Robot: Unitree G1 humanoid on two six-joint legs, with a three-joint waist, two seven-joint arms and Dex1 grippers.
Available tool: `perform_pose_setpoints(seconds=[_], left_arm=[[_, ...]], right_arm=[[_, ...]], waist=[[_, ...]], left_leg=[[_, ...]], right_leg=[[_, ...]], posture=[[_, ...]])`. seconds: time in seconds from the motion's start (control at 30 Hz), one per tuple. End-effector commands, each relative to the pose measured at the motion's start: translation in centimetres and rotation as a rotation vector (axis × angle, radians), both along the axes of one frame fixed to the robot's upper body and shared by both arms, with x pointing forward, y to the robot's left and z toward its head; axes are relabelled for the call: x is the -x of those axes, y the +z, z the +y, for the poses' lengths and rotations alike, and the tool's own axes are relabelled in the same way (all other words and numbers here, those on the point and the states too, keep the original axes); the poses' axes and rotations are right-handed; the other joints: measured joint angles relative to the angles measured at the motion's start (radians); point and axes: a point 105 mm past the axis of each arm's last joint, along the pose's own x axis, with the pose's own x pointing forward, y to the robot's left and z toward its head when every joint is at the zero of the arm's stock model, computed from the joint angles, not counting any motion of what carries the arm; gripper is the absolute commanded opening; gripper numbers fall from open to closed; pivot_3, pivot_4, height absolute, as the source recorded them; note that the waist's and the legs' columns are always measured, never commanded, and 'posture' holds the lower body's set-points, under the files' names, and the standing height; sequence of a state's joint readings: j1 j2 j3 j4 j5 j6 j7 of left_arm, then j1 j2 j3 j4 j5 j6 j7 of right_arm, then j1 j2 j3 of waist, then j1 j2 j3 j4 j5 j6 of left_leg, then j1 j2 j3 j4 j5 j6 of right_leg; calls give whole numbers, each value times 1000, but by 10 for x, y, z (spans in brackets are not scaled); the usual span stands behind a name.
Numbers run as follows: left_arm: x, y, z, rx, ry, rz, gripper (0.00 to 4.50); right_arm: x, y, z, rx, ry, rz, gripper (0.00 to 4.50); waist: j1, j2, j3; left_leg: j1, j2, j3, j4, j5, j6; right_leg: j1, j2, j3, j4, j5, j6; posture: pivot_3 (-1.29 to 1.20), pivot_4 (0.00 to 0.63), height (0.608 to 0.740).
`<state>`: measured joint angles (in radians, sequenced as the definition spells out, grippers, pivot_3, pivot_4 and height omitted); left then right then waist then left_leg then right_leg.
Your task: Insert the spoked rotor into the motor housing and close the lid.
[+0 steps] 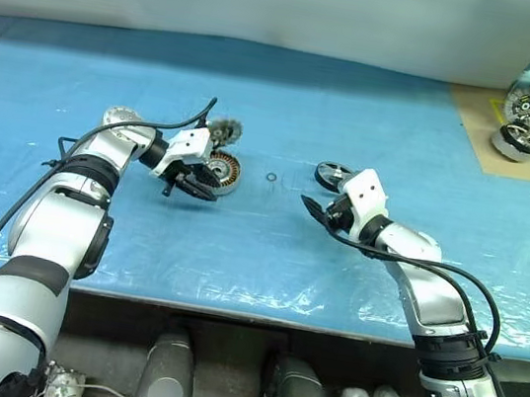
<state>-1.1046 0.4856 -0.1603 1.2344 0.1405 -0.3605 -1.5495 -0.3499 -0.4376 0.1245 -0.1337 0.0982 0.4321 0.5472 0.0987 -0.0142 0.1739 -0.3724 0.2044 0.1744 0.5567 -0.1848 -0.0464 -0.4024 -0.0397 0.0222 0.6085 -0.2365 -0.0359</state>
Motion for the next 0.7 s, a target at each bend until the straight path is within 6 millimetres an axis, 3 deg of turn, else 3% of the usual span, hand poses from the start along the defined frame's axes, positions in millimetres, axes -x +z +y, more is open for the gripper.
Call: perform_pose_setpoints(seconds=[0.03,0.23,0.43,0.7], left_arm=[[-5,18,4,-22,-20,-104,3298],[-8,23,7,-55,-19,-143,3298],[-21,14,6,-146,49,-229,3298],[-23,2,0,-195,53,-237,3298]], right_arm=[[-2,16,2,-2,16,-61,3590],[0,15,2,1,23,-57,3590],[0,15,4,2,27,-59,3590],[2,14,2,3,15,-59,3590]], waist=[[0,0,0],[1,0,0],[0,0,0],[0,0,0]], left_leg=[[0,0,0,0,0,0],[0,0,0,0,0,0],[-1,0,0,0,0,0],[-1,-1,-1,1,0,0]], right_leg=[[0,0,0,0,0,0],[0,0,-1,0,0,0],[0,0,-1,0,0,0],[0,0,-1,0,0,0]], posture=[[0,150,740],[0,150,740],[0,150,740],[0,150,740]])
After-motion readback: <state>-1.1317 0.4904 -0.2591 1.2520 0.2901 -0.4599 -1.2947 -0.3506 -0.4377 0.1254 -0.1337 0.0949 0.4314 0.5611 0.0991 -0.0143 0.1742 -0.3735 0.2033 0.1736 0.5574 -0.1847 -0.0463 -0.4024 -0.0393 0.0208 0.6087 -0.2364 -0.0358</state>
